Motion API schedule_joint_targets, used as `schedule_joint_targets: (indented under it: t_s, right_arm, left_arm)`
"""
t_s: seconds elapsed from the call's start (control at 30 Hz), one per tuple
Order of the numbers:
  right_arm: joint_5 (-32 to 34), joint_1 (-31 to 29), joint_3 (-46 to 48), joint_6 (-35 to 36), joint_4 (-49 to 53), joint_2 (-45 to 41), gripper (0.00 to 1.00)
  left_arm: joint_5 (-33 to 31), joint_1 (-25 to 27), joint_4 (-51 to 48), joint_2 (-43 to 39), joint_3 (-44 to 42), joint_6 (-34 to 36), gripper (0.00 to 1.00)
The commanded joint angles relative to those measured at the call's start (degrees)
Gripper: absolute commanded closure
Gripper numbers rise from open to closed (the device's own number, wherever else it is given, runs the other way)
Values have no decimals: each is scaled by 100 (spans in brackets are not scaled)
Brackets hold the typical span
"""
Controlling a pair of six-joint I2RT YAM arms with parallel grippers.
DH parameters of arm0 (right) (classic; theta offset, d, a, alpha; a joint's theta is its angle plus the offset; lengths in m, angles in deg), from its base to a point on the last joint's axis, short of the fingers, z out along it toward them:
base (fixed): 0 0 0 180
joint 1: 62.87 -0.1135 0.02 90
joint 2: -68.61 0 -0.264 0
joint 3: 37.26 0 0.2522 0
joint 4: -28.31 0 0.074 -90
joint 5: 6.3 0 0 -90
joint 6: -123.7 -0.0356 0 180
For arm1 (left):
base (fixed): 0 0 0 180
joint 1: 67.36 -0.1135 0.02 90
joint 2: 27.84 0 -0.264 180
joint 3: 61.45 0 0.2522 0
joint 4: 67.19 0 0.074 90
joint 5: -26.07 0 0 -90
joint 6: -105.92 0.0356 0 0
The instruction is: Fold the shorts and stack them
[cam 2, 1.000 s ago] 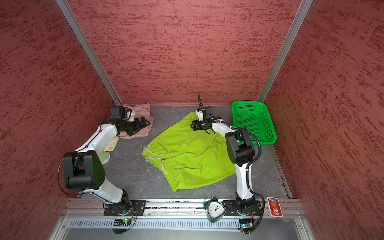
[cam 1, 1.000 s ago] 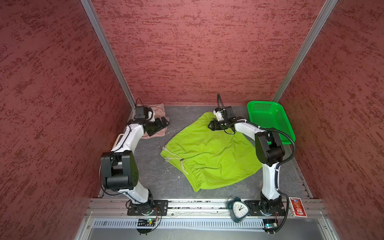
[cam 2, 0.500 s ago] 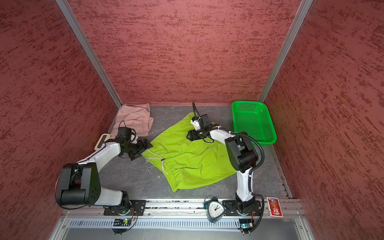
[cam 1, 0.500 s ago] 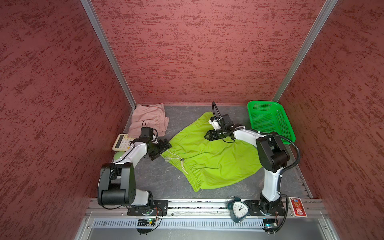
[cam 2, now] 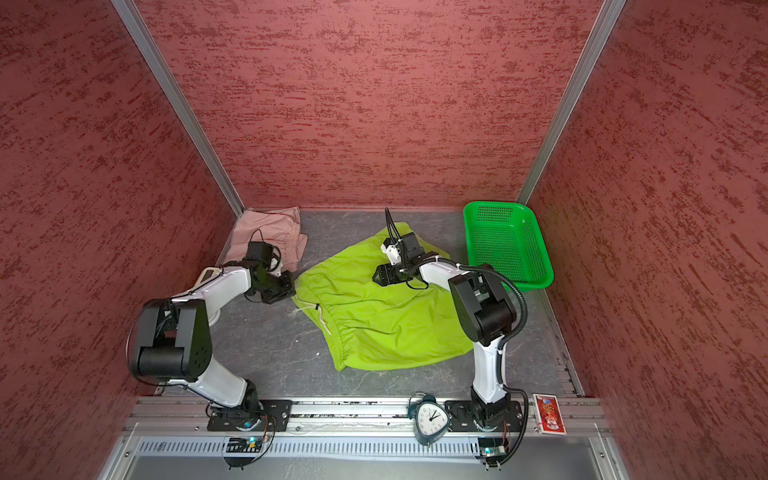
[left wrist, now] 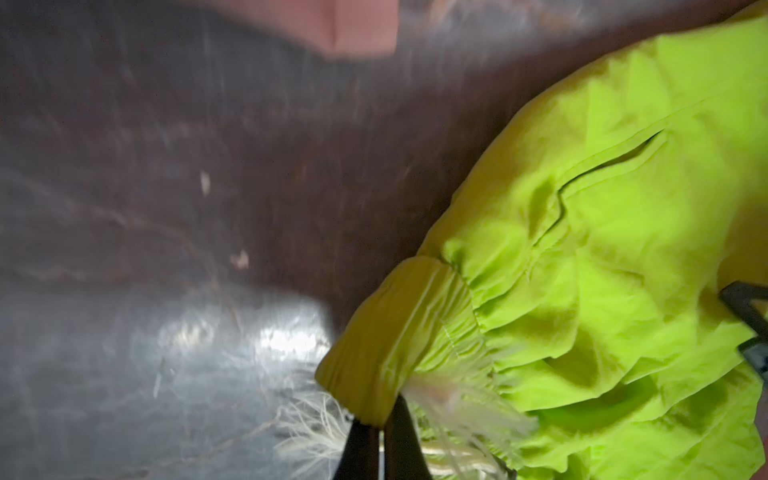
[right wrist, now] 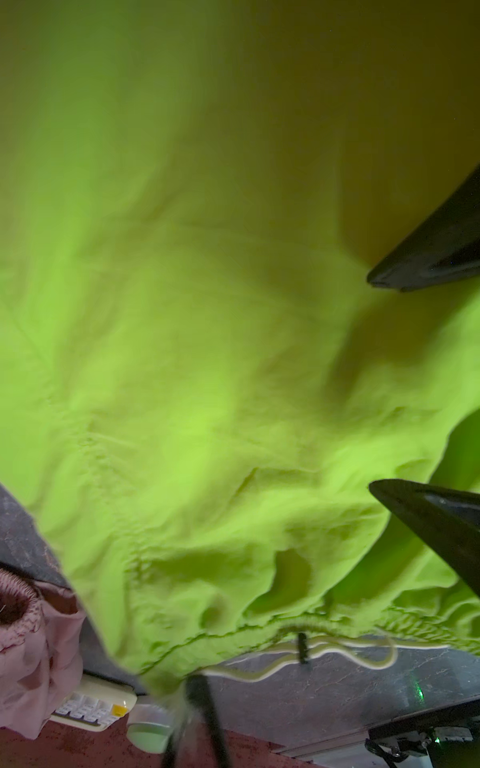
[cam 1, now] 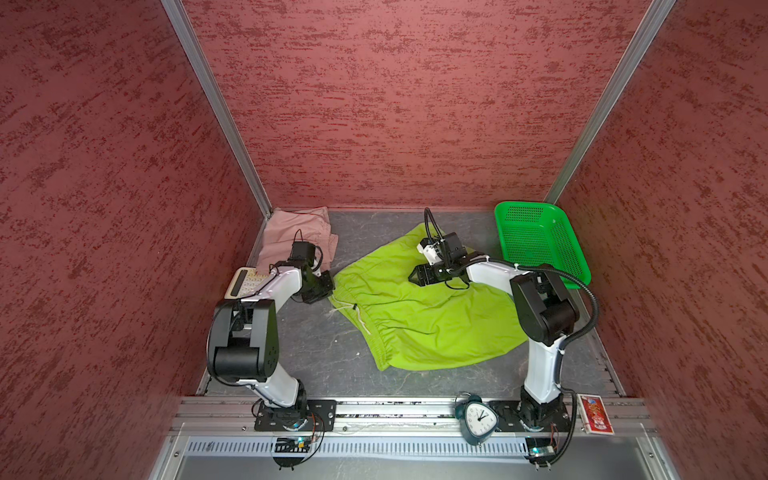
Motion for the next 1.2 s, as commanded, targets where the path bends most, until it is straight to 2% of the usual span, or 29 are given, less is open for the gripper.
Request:
schedule_joint_targets:
  t_s: [0.0, 0.13, 0.17, 0.2, 0.23, 0.27, 0.4, 0.53, 0.63, 0.7, 0.77, 0.9, 0.97, 1.17]
  right_arm:
    - [79, -27, 131, 42, -87, -211, 27]
    - [200, -28, 20, -33, -221, -9, 27]
    - [216, -26, -50, -83, -226, 40, 27]
    - [235, -30, -121, -130, -239, 79, 26]
    - [239, -24, -175, -157, -252, 87, 26]
    - [245, -22, -199, -193, -264, 68, 26]
    - [691, -13, -284, -317, 225, -364, 25]
    - [1452, 56, 72, -915, 1379, -1293, 22]
    - [1611, 62, 842, -1806, 2246, -2264, 21]
    - [1567, 52, 1605, -2675, 2630, -3161, 22]
    - [1616, -17, 2326, -3622, 2969, -4148, 22]
    - [1956, -286, 3223, -5108, 3872, -5801, 23]
    - [1960, -381, 3541, -5511, 4211, -6362, 23]
    - [1799, -727, 4223, -6160, 4552, -7020, 24]
  left_arm:
    - [-424, -70, -23, 579, 1127, 671, 100]
    - [-630, 16, -486, 1498, 2692, 1093, 100]
    - [-686, 36, -609, 1660, 3019, 1176, 97]
    - [-760, 62, -736, 1831, 3322, 1259, 62]
    - [-837, 75, -891, 1958, 3596, 1307, 15]
    - [-844, 95, -1049, 2041, 3793, 1307, 0]
    - [-630, 127, -1348, 1721, 3818, 1078, 1]
    - [-235, 20, -1332, 650, 2939, 482, 1]
    - [520, -283, -871, -401, 1562, -281, 1]
    - [1225, -525, -312, -1147, 341, -927, 1]
    - [1537, -654, 144, -1798, -686, -1500, 1]
    - [1411, -650, 440, -2902, -1937, -2152, 1]
    - [1460, -724, 546, -3242, -2302, -2349, 1]
    - [1587, -762, 518, -3412, -2748, -2455, 1]
